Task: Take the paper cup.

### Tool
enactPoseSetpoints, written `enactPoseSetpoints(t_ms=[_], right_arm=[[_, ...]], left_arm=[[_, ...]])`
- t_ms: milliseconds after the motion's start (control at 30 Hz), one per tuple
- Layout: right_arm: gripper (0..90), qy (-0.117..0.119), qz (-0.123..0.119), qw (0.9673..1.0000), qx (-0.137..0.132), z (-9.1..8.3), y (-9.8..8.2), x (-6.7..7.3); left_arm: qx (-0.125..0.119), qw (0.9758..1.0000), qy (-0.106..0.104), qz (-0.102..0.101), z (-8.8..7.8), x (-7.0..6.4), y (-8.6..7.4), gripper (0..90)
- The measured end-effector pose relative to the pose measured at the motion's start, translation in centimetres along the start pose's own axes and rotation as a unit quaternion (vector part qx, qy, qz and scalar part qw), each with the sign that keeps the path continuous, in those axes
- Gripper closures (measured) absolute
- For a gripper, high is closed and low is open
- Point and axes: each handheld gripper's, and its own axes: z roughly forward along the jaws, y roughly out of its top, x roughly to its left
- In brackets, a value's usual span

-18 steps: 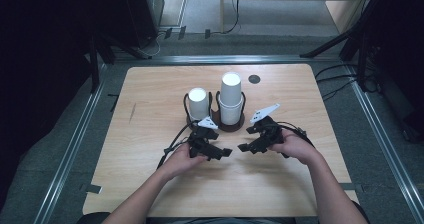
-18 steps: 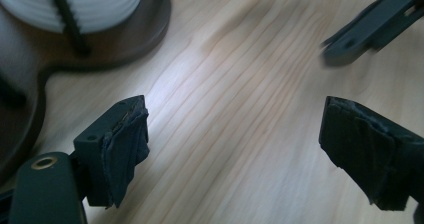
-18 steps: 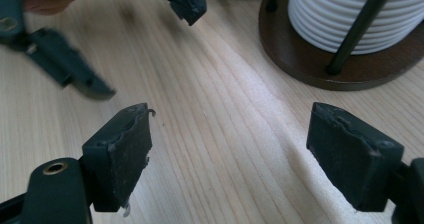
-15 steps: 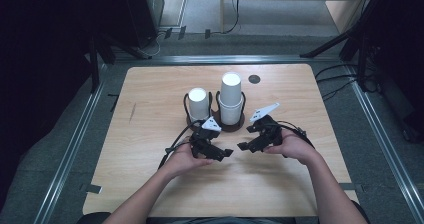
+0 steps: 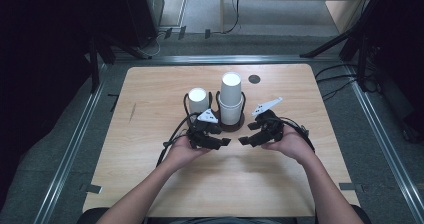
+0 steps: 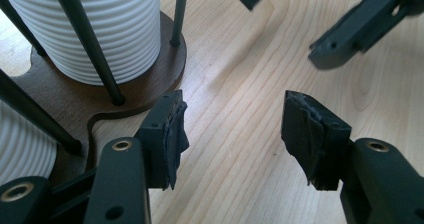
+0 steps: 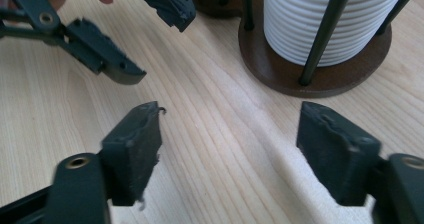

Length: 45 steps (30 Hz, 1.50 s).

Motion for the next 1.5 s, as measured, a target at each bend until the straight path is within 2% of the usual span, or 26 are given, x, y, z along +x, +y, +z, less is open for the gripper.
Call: enactPoseSetpoints(t_ms=[100, 267, 300, 400, 500, 567, 600, 667, 700, 800, 933, 1000, 1100, 1200, 1333, 1433, 1500], right_arm=[[35.7, -0.003, -0.01, 0.9999, -0.006, -0.1, 0.0, 0.3], [42.7, -0.006, -0.008, 0.9997, -0.02, -0.5, 0.0, 0.3], [47.9, 0.007, -0.001, 0.9998, -0.02, -0.6, -0.1, 0.1], [49.6, 0.009, -0.005, 0.9996, -0.026, -0.7, -0.3, 0.1], [50.7, 0.016, 0.015, 0.9993, -0.029, -1.1, -0.9, 0.1], [50.5, 0.008, 0.007, 0.9995, -0.028, -1.3, -1.0, 0.2], [51.8, 0.007, 0.012, 0.9997, -0.021, -1.4, -0.9, 0.2], [55.5, -0.001, 0.006, 0.9998, -0.017, -1.8, -0.6, 0.3], [55.6, 0.0, -0.003, 0.9996, -0.026, -2.1, -0.4, 0.5], [55.8, -0.005, -0.007, 0.9991, -0.042, -2.6, -0.2, 0.7], [52.3, -0.016, -0.004, 0.9989, -0.043, -2.8, -0.4, 0.5], [49.6, -0.011, -0.001, 0.9989, -0.045, -2.9, -0.4, 0.5], [48.7, -0.007, 0.001, 0.9991, -0.041, -3.2, -0.2, 0.6], [46.5, -0.014, -0.004, 0.9985, -0.053, -3.7, 0.2, 0.7], [46.1, -0.026, 0.001, 0.9982, -0.055, -4.4, 0.6, 0.3], [42.3, -0.013, 0.014, 0.9981, -0.059, -4.9, 1.1, 0.0], [41.8, -0.018, 0.003, 0.9986, -0.05, -5.1, 1.7, -0.1]], left_arm=[[0.008, 1.0, -0.004, -0.001, 0.1, -0.1, 0.4, 45.6], [0.015, 0.9999, -0.003, 0.002, 0.1, -0.1, 0.8, 49.3], [0.017, 0.9998, -0.006, 0.0, 0.1, 0.0, 1.0, 51.8], [0.018, 0.9997, -0.013, -0.008, 0.1, 0.2, 1.3, 54.4], [0.013, 0.9999, -0.009, -0.002, 0.1, 0.2, 1.5, 56.0], [0.015, 0.9998, -0.012, 0.003, 0.0, 0.2, 1.7, 56.5], [0.013, 0.9998, -0.011, 0.002, 0.0, 0.2, 1.8, 57.1], [0.012, 0.9999, -0.012, 0.005, -0.1, 0.2, 1.8, 60.4], [0.008, 0.9998, -0.02, 0.005, -0.1, 0.2, 2.0, 63.3], [0.008, 0.9998, -0.016, 0.014, -0.3, 0.2, 2.2, 67.7], [-0.008, 0.9998, -0.013, 0.01, -0.8, 0.4, 2.6, 72.7], [-0.009, 0.9998, -0.013, 0.013, -1.0, 0.6, 2.8, 75.4], [-0.008, 0.9999, -0.01, 0.004, -1.4, 1.1, 3.2, 77.3], [-0.015, 0.9999, -0.008, 0.001, -1.7, 1.4, 3.8, 79.4], [-0.009, 1.0, 0.001, 0.004, -1.7, 1.5, 4.6, 81.6], [-0.005, 0.9999, 0.007, 0.01, -1.4, 1.7, 5.1, 82.0], [0.0, 0.9999, 0.013, 0.008, -1.2, 1.9, 5.4, 83.2]])
